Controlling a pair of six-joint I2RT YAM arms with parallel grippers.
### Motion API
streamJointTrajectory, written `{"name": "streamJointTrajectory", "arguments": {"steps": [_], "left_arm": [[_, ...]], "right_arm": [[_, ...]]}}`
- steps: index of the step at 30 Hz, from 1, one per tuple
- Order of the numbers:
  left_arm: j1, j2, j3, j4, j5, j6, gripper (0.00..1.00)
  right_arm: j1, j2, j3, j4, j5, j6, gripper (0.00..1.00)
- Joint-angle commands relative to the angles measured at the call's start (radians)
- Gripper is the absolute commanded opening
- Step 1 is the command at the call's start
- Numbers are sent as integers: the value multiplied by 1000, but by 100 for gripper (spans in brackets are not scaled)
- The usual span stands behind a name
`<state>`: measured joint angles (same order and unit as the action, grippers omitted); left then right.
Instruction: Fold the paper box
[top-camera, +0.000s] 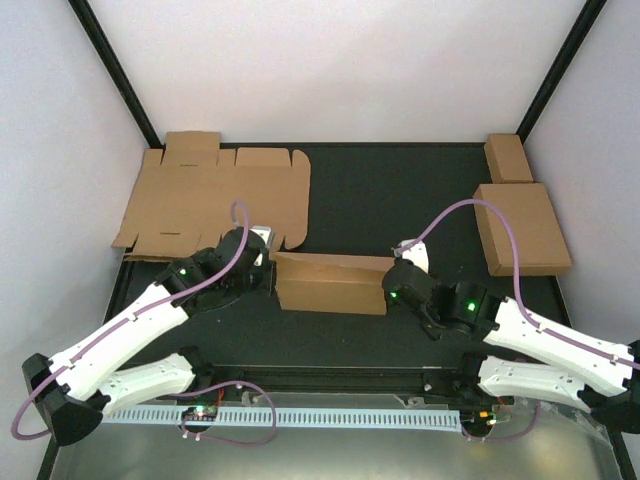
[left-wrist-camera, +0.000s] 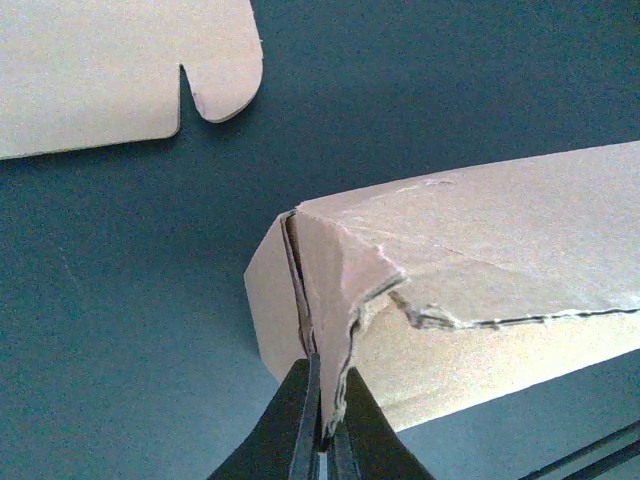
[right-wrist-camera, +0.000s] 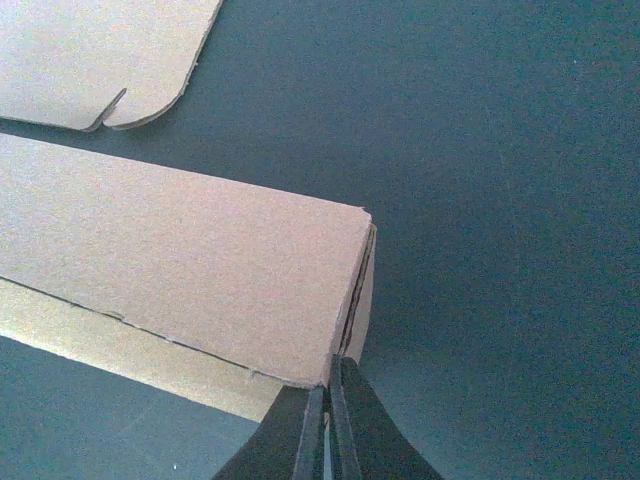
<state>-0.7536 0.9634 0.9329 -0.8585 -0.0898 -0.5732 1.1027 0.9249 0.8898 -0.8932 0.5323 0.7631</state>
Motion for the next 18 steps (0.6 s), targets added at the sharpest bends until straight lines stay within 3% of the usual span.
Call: {"name": "streamJointTrajectory", "arguments": {"steps": [1,18], "left_arm": [[0,-10,-18,-41,-34,-12,2],[0,-43,-205,87,51,-55,2]], "right_arm": [[-1,13,-9,-15,-34,-6,2],[-1,25,-15,-12,-45,-5,2]]}}
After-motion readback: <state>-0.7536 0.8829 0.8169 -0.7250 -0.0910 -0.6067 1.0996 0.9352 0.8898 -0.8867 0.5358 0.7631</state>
